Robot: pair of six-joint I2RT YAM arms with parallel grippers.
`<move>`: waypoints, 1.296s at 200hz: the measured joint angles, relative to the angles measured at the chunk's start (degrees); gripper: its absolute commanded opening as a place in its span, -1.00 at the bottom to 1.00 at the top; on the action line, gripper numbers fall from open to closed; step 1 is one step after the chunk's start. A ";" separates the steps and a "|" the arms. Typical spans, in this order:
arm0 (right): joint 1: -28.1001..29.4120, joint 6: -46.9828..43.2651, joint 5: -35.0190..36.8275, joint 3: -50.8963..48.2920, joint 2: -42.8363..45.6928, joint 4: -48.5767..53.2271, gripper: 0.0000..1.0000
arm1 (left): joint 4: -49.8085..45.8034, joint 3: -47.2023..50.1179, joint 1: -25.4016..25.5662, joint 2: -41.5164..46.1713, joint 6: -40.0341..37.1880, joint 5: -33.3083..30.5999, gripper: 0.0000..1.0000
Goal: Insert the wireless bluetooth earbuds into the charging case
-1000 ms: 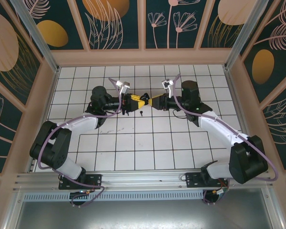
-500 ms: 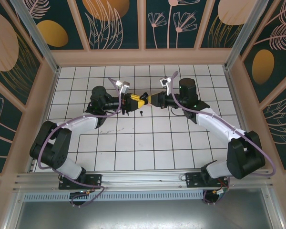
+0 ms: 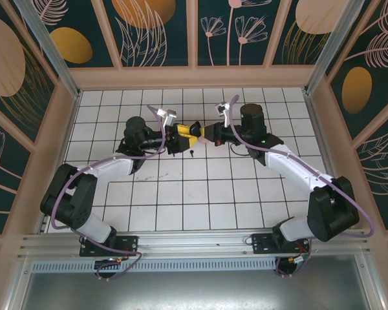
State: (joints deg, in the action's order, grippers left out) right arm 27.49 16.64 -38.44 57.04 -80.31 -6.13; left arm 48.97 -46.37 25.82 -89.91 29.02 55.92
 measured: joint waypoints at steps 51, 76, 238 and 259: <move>0.00 -7.61 9.31 5.88 0.00 10.97 -1.00 | -13.35 -1.60 -2.08 3.87 -9.75 -2.58 0.53; 0.13 -13.55 14.29 7.93 0.00 16.65 -1.00 | -24.61 -7.72 -3.02 3.78 -17.40 -2.14 0.57; 7.41 -30.51 24.09 15.19 -3.48 30.86 -1.00 | -72.46 -33.59 -3.02 -11.54 -46.62 9.68 0.46; 8.31 -30.97 24.35 16.04 -4.61 31.74 -1.00 | -73.57 -34.36 -2.93 -11.91 -47.21 10.14 0.41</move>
State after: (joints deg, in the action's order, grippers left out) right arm 35.79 -14.33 -14.09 73.08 -84.93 25.61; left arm -24.60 -80.73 22.90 -101.82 -18.20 66.06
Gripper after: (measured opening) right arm 0.048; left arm 0.715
